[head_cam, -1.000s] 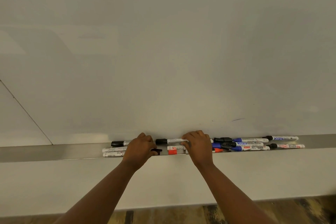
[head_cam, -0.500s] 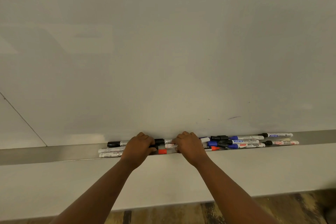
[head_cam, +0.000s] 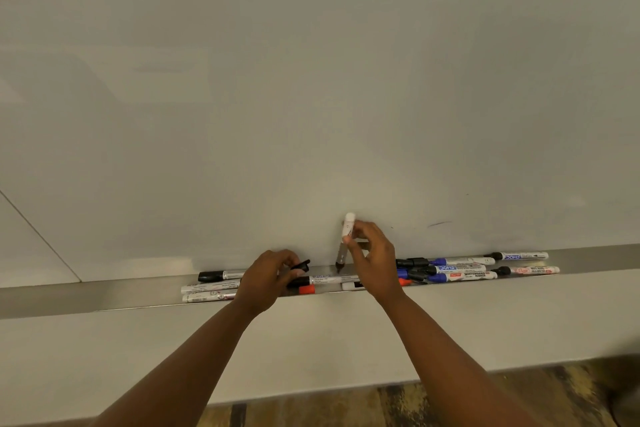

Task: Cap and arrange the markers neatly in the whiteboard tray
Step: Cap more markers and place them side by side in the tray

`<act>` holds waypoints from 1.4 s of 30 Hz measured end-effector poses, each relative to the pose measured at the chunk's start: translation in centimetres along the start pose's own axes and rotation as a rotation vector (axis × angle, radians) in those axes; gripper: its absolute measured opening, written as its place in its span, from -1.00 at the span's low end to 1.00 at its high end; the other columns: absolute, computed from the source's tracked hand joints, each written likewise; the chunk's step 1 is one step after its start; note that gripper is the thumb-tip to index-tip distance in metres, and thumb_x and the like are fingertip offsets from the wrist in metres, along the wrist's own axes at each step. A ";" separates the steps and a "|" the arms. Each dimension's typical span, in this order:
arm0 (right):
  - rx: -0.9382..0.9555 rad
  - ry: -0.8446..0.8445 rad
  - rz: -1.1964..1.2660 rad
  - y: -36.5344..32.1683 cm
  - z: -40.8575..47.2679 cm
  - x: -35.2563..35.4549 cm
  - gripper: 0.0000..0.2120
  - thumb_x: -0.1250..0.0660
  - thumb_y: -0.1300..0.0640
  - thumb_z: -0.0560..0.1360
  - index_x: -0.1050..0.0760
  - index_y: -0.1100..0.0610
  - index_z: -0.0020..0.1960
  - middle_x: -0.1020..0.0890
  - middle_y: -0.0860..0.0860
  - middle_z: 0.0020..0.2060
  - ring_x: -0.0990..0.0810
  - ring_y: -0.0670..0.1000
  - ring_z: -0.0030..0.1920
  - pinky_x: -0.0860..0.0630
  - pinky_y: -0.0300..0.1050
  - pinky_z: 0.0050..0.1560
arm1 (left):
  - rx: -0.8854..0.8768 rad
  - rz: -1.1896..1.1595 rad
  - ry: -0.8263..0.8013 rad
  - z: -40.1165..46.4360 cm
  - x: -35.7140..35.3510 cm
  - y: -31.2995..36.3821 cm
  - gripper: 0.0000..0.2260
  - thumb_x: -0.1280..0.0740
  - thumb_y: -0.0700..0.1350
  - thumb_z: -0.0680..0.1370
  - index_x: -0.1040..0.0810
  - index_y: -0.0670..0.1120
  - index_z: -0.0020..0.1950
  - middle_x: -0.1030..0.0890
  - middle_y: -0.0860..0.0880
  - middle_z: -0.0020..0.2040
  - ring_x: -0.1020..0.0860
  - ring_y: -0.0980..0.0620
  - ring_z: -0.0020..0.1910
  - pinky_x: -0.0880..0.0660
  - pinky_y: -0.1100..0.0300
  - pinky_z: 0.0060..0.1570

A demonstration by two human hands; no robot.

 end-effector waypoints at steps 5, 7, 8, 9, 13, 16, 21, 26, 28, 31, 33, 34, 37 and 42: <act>-0.274 0.100 0.367 -0.1 -0.2 -0.1 -0.86 -0.27 0.28 0.49 -0.49 0.13 0.03 -0.60 -0.03 -0.17 -0.59 -0.06 -0.14 -0.59 -0.24 -0.09 | 0.005 -0.029 0.000 0.1 -0.3 0.2 -0.93 -0.32 -0.12 0.49 -0.53 -0.08 -0.05 -0.52 -0.02 -0.17 -0.45 0.03 -0.13 -0.31 0.33 -0.23; -0.296 0.101 0.412 -0.1 -0.4 -0.3 -0.86 -0.27 0.29 0.49 -0.49 0.16 0.03 -0.59 -0.05 -0.16 -0.59 -0.09 -0.15 -0.60 -0.18 -0.07 | 0.006 -0.050 -0.009 0.2 -0.3 0.2 -0.97 -0.32 -0.12 0.49 -0.49 0.00 -0.11 -0.54 -0.02 -0.17 -0.47 0.02 -0.14 -0.34 0.28 -0.24; -0.300 0.101 0.428 -0.1 -0.5 -0.5 -0.86 -0.26 0.29 0.50 -0.49 0.18 0.04 -0.59 -0.04 -0.16 -0.59 -0.10 -0.15 -0.60 -0.17 -0.06 | 0.006 -0.061 -0.014 0.2 -0.4 0.2 -0.93 -0.32 -0.11 0.49 -0.47 0.05 -0.14 -0.56 -0.03 -0.17 -0.49 0.01 -0.13 -0.36 0.23 -0.22; -0.303 0.102 0.446 0.0 -0.6 -0.6 -0.86 -0.26 0.30 0.50 -0.49 0.19 0.05 -0.59 -0.02 -0.16 -0.59 -0.10 -0.15 -0.60 -0.18 -0.07 | 0.007 -0.067 -0.018 0.3 -0.4 0.2 -0.88 -0.32 -0.11 0.49 -0.44 0.11 -0.17 -0.57 -0.03 -0.16 -0.50 0.00 -0.13 -0.39 0.19 -0.20; -0.325 0.131 0.535 0.1 -0.7 -0.6 -0.85 -0.23 0.32 0.51 -0.47 0.21 0.06 -0.58 0.02 -0.15 -0.57 -0.02 -0.08 -0.61 -0.21 -0.07 | -0.004 -0.078 -0.017 0.4 -0.3 0.5 -0.91 -0.32 -0.11 0.50 -0.45 0.08 -0.13 -0.55 0.02 -0.19 -0.51 -0.03 -0.10 -0.44 0.06 -0.12; -0.336 0.170 0.593 0.2 -0.7 -0.3 -0.84 -0.21 0.34 0.51 -0.47 0.17 0.04 -0.57 0.04 -0.14 -0.57 -0.01 -0.07 -0.61 -0.25 -0.11 | -0.012 -0.087 0.004 0.5 -0.2 0.3 -0.93 -0.32 -0.11 0.49 -0.45 0.04 -0.12 -0.56 0.01 -0.19 -0.52 -0.04 -0.10 -0.46 0.01 -0.11; -0.352 0.151 0.639 0.0 -0.7 -0.4 -0.84 -0.20 0.35 0.51 -0.48 0.15 -0.01 -0.58 0.02 -0.15 -0.60 -0.08 -0.13 -0.61 -0.29 -0.15 | -0.031 -0.106 -0.021 0.6 -0.3 0.3 -0.96 -0.29 -0.01 0.48 -0.44 0.09 -0.14 -0.57 0.01 -0.18 -0.52 0.00 -0.14 -0.41 0.15 -0.21; -0.402 0.060 0.668 0.2 -1.0 -0.8 -0.83 -0.25 0.38 0.48 -0.44 0.25 0.05 -0.57 0.10 -0.16 -0.61 -0.04 -0.13 -0.61 -0.28 -0.19 | -0.061 -0.080 -0.106 0.9 -0.7 0.7 -0.94 -0.26 -0.13 0.53 -0.39 -0.02 -0.10 -0.45 0.11 -0.33 -0.40 0.15 -0.36 -0.31 0.28 -0.33; -0.419 0.014 0.651 0.5 -1.1 -0.5 -0.76 -0.30 0.41 0.44 -0.40 0.22 0.06 -0.55 0.15 -0.15 -0.60 0.02 -0.13 -0.62 -0.26 -0.22 | -0.086 -0.057 -0.183 0.6 -0.8 0.4 -0.96 -0.21 -0.11 0.56 -0.38 -0.02 -0.09 -0.45 0.06 -0.31 -0.39 0.12 -0.35 -0.31 0.25 -0.30; -0.316 -0.112 0.398 1.0 -1.3 0.2 -0.74 -0.34 0.40 0.42 -0.44 0.10 0.00 -0.55 0.07 -0.24 -0.59 -0.02 -0.21 -0.60 -0.29 -0.22 | -0.115 0.075 -0.285 0.4 -0.7 0.1 -0.80 -0.10 -0.01 0.54 -0.45 -0.08 -0.06 -0.49 0.00 -0.21 -0.43 0.03 -0.23 -0.32 0.20 -0.22; -0.183 -0.197 0.158 1.4 -1.2 0.9 -0.80 -0.37 0.32 0.42 -0.49 0.04 -0.09 -0.56 -0.04 -0.32 -0.57 -0.15 -0.33 -0.52 -0.38 -0.29 | -0.107 0.139 -0.313 0.5 -0.6 0.2 -0.73 -0.09 0.01 0.53 -0.48 -0.14 -0.01 -0.52 -0.04 -0.15 -0.46 -0.02 -0.17 -0.34 0.15 -0.16; -0.123 -0.235 0.060 1.5 -1.2 1.2 -0.85 -0.37 0.28 0.43 -0.51 0.05 -0.11 -0.56 -0.09 -0.36 -0.54 -0.19 -0.38 -0.47 -0.42 -0.34 | -0.106 0.151 -0.313 0.6 -0.5 0.2 -0.73 -0.10 0.01 0.53 -0.48 -0.14 0.00 -0.53 -0.04 -0.14 -0.47 -0.03 -0.16 -0.34 0.14 -0.14; -0.050 -0.309 -0.106 1.8 -0.8 1.8 -0.97 -0.38 0.21 0.44 -0.54 0.16 -0.14 -0.50 -0.16 -0.43 -0.48 -0.23 -0.43 -0.34 -0.46 -0.41 | -0.141 0.205 -0.316 0.9 -0.6 0.3 -0.81 -0.16 -0.06 0.56 -0.49 -0.15 0.00 -0.49 0.02 -0.16 -0.43 0.01 -0.18 -0.29 0.19 -0.19; -0.044 -0.365 -0.200 1.2 0.0 1.7 -0.86 -0.36 0.14 0.45 -0.54 0.23 -0.18 -0.43 -0.16 -0.49 -0.45 -0.25 -0.45 -0.31 -0.44 -0.44 | -0.158 0.186 -0.239 0.8 -1.0 0.0 -0.69 -0.09 0.04 0.44 -0.51 -0.10 -0.05 -0.49 0.05 -0.21 -0.44 0.04 -0.21 -0.26 0.30 -0.31</act>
Point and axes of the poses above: each hand's wrist, its own z-axis towards the middle knuckle, its own x-axis out of the back of the hand, y = z × x, the point moved 2 cm from there along z, towards the middle knuckle
